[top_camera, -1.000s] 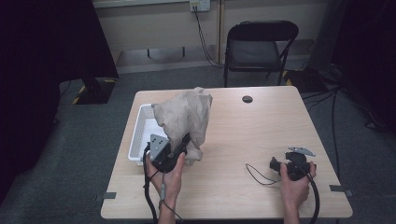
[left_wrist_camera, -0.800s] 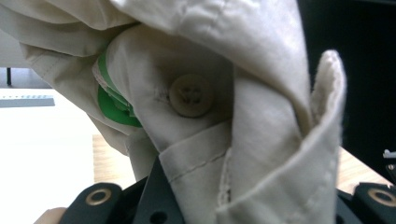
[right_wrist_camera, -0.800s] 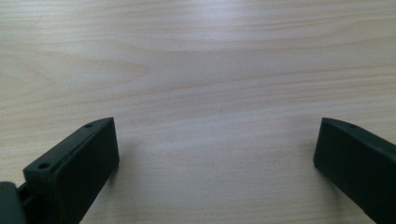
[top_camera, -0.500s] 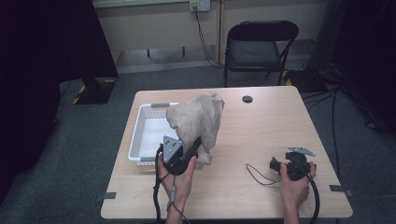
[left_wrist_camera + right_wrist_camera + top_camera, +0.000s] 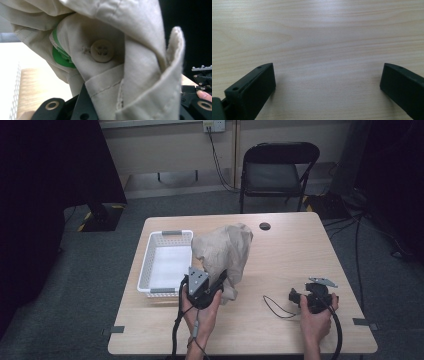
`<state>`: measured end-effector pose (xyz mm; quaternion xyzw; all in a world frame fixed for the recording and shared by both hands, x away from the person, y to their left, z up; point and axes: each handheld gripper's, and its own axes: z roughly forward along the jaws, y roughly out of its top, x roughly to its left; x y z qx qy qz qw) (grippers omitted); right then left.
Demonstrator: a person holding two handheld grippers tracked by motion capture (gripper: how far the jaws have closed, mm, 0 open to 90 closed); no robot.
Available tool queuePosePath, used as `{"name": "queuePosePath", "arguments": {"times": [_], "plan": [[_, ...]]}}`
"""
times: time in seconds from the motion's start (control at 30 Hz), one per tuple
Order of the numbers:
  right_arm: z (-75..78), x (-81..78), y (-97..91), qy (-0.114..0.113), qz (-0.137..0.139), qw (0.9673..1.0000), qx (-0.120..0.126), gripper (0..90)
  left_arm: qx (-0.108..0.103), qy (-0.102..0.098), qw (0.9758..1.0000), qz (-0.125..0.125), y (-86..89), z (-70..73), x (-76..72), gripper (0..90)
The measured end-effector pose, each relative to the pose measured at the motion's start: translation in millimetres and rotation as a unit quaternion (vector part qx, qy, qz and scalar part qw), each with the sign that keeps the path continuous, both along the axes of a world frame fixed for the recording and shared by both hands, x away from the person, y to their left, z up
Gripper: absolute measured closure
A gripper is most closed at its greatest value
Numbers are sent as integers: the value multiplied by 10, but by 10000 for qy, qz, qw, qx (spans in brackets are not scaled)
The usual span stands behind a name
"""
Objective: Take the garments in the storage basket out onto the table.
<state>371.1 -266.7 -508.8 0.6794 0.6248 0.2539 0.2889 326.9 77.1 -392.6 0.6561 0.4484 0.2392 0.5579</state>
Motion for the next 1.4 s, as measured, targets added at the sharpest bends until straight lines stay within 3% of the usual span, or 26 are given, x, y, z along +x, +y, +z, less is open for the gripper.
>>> {"name": "queuePosePath", "arguments": {"times": [0.43,0.87,1.4], "plan": [[0,0,-1,2,4,10000,-5,0,143,222,9995,-152,-213,-108,171,756],[0,0,-1,2,6,10000,-7,0,251,365,9987,-269,-371,-160,245,755],[-1,0,-1,-5,3,10000,-7,0,470,681,9954,-480,-590,-288,341,753]]}}
